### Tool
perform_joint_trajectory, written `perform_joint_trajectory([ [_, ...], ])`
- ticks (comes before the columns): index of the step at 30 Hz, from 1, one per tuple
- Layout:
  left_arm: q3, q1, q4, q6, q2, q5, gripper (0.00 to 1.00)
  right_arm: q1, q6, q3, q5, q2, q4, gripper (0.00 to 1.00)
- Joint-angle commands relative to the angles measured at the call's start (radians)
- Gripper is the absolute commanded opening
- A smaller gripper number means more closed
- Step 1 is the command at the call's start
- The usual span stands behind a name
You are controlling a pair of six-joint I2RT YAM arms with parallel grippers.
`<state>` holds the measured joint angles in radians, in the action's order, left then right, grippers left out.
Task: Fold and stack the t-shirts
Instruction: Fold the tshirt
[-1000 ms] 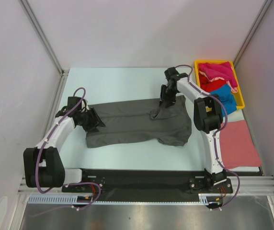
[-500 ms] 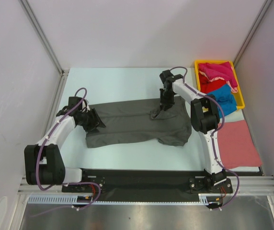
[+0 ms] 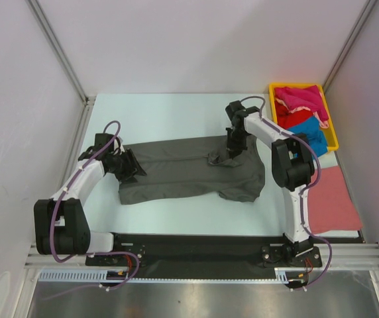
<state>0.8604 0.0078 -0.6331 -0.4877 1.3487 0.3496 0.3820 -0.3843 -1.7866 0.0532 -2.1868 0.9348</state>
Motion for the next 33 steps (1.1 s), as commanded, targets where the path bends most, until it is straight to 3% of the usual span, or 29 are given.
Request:
perform_joint_trajectory([
  [1,0.012,0.000,0.026,0.018,0.001,0.025,0.54,0.001,-0.018,0.062,0.030,0.100,-0.022,0.07],
  [10,0.003,0.000,0.027,0.012,-0.008,0.025,0.55,-0.018,-0.054,0.295,0.118,0.242,-0.071,0.16],
  [15,0.000,0.000,0.023,0.008,-0.010,0.023,0.55,-0.072,-0.044,0.351,0.344,0.329,-0.198,0.31],
  [17,0.000,0.000,0.024,0.006,-0.016,0.025,0.55,-0.135,-0.083,0.358,0.487,0.326,-0.329,0.34],
  [19,-0.001,0.000,0.026,-0.002,-0.016,0.031,0.55,-0.175,-0.137,0.357,0.597,0.236,-0.431,0.31],
  [23,0.000,0.000,0.027,-0.015,-0.014,0.054,0.55,-0.181,-0.308,0.349,0.805,0.099,-0.715,0.06],
  [29,-0.001,0.000,-0.002,-0.009,-0.057,0.035,0.55,-0.166,-0.487,0.444,0.890,0.042,-1.039,0.01],
  [33,-0.011,0.000,-0.011,-0.008,-0.077,0.028,0.55,-0.141,-0.524,0.481,0.912,-0.007,-1.062,0.00],
])
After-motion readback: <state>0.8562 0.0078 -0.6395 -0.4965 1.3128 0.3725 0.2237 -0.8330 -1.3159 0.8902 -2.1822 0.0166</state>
